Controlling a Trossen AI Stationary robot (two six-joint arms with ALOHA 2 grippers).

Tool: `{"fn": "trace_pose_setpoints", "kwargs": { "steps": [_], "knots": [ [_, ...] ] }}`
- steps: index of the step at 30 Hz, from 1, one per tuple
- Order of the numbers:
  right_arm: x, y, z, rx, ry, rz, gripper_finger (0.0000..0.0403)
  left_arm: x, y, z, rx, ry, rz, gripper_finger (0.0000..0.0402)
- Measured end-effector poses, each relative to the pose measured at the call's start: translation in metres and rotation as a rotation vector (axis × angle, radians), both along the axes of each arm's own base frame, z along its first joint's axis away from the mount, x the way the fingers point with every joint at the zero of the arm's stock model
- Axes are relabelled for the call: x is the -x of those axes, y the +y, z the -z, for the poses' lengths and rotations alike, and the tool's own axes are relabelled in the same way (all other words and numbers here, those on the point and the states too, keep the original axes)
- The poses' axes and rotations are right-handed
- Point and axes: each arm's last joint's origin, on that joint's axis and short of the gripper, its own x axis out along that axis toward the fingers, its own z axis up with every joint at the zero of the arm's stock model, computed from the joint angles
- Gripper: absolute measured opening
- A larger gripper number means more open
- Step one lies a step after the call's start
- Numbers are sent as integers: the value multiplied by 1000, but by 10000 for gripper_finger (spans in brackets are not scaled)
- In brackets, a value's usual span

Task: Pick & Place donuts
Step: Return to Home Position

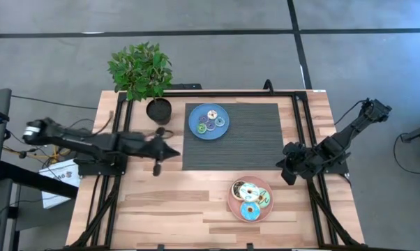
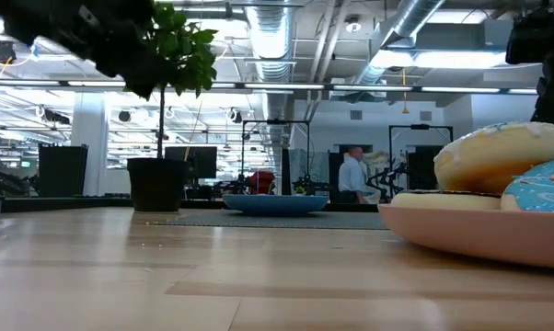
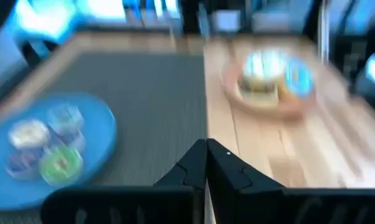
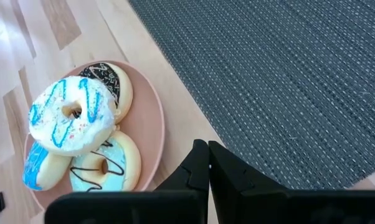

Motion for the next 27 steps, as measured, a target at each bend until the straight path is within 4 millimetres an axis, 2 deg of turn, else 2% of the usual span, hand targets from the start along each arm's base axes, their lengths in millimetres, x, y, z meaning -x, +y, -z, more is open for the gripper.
{"fn": "trace_pose_setpoints", "kwargs": {
  "steps": [3, 6, 16, 20, 24, 27],
  "knots": [
    [-1, 1, 0, -2, -4, 1, 0, 25, 6, 11, 6, -180, -48, 0],
    [-1, 1, 0, -6, -6, 7, 0, 45, 10, 29, 20, -230, -81, 0],
    [-1, 1, 0, -49, -10, 62, 0, 84, 15, 37, 24, -394, -149, 0],
    [-1, 1, 0, -88, -14, 114, 0, 91, 15, 46, 36, -454, -146, 0],
    [-2, 1, 0, -115, -16, 150, 0, 88, 15, 52, 43, -393, -125, 0],
    [-2, 1, 1, -125, -15, 168, 0, 88, 13, 54, -7, -367, -38, 0]
  ]
}}
